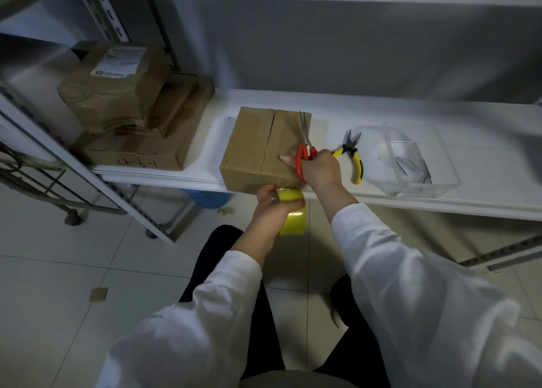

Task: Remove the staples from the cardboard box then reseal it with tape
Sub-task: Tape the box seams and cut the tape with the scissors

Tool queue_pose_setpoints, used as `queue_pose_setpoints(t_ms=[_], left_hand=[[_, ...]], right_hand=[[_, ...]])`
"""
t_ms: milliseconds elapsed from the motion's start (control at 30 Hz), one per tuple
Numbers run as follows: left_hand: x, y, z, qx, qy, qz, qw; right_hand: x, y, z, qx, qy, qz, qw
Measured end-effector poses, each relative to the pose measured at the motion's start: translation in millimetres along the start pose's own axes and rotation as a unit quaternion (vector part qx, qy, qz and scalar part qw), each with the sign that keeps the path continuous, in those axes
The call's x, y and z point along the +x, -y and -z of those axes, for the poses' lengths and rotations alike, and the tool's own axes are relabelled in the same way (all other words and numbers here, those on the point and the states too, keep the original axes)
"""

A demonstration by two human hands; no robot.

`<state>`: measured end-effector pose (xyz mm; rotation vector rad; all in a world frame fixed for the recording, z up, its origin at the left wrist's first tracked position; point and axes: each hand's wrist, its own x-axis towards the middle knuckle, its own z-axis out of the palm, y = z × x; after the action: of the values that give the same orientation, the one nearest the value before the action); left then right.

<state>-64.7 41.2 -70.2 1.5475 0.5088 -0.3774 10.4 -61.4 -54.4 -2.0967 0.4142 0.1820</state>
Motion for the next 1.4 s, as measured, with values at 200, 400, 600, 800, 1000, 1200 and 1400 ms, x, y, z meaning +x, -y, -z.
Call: queue_pose_setpoints(t_ms=[200,400,600,800,1000,1200,1400], left_hand=[[2.7,-0.8,-0.6,-0.017,-0.045,-0.018,0.999],[1.6,3.7,-2.4,-0.003,-0.038,-0.03,0.999],[-0.1,7.9,-1.5,0.043,-0.073,-0.044,0.995],[0.0,0.4,-2.9,0.082,-0.041,-0.031,0.995],[4.4,15.1,2.3,0.06,-0.027,0.023,0.998],[12.4,22.3,-0.6,0.1,-0.063,0.038,0.992],[7.9,23.7,-1.1,0.123,-0.102,-0.01,0.987]], right_hand=[[-15.5,-7.3,17.4,0.011,-0.039,0.162,0.986],[-19.7,-17.6,8.0,-0.048,-0.013,0.225,0.973],[-20.4,-22.7,2.4,-0.064,-0.026,0.236,0.969],[-22.5,-19.3,5.6,-0.072,-0.012,0.24,0.968],[-22.7,-16.2,7.3,-0.062,-0.011,0.231,0.971],[-25.5,-15.1,7.7,-0.062,-0.004,0.225,0.972],[-25.7,-18.0,7.2,-0.07,-0.008,0.224,0.972]])
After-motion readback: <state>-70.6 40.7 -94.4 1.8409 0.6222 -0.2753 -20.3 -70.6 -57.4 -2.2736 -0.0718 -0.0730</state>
